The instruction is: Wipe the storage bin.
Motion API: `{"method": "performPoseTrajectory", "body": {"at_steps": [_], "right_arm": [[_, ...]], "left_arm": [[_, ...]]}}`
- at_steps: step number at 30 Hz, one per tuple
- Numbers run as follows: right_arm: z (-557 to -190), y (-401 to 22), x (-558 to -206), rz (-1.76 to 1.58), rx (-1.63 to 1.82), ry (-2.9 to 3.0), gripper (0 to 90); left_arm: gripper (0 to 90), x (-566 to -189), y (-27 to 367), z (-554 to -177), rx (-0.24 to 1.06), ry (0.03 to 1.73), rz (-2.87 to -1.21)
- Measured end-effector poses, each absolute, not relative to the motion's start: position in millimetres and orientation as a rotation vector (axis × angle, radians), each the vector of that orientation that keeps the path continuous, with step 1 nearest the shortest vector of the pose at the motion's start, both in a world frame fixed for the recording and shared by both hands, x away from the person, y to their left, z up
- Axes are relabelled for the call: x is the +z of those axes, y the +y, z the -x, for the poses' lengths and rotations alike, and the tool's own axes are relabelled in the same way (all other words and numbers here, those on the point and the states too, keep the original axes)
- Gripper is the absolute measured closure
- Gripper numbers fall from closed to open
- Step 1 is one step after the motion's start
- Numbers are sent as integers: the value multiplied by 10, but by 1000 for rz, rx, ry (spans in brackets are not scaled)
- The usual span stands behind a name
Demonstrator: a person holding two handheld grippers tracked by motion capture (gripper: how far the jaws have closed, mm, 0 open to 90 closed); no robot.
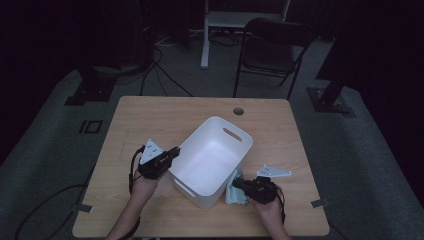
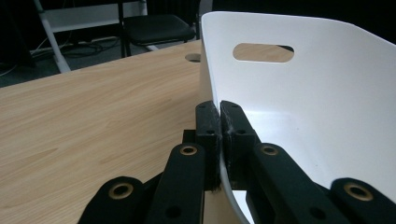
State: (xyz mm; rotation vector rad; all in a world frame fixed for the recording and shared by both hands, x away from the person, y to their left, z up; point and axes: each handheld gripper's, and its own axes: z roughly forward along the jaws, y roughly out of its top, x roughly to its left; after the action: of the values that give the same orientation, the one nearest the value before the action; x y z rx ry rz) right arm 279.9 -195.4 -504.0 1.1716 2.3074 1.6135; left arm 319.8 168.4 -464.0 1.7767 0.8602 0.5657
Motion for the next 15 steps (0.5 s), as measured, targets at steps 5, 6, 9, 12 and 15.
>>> {"method": "performPoseTrajectory", "body": {"at_steps": [5,6,9,12,15], "right_arm": [[-2643,-1875,-4830,-1054,1683,2294,853],[-2623,-1850,-4813,-1039,1676,2294,853],[-2610,-1824,-4823,-1025,1657,2288,854],[-2618,-1814,-4882,-1035,1629,2298,854],[-2632,-1817,-4940,-1055,1621,2313,854]], "left_arm": [[876,-4639,1681,-3196,572,861,-1778],[876,-4639,1680,-3197,570,861,-1777],[878,-4638,1683,-3198,560,857,-1779],[878,-4639,1684,-3198,558,856,-1779],[877,-4640,1686,-3197,556,857,-1777]]}}
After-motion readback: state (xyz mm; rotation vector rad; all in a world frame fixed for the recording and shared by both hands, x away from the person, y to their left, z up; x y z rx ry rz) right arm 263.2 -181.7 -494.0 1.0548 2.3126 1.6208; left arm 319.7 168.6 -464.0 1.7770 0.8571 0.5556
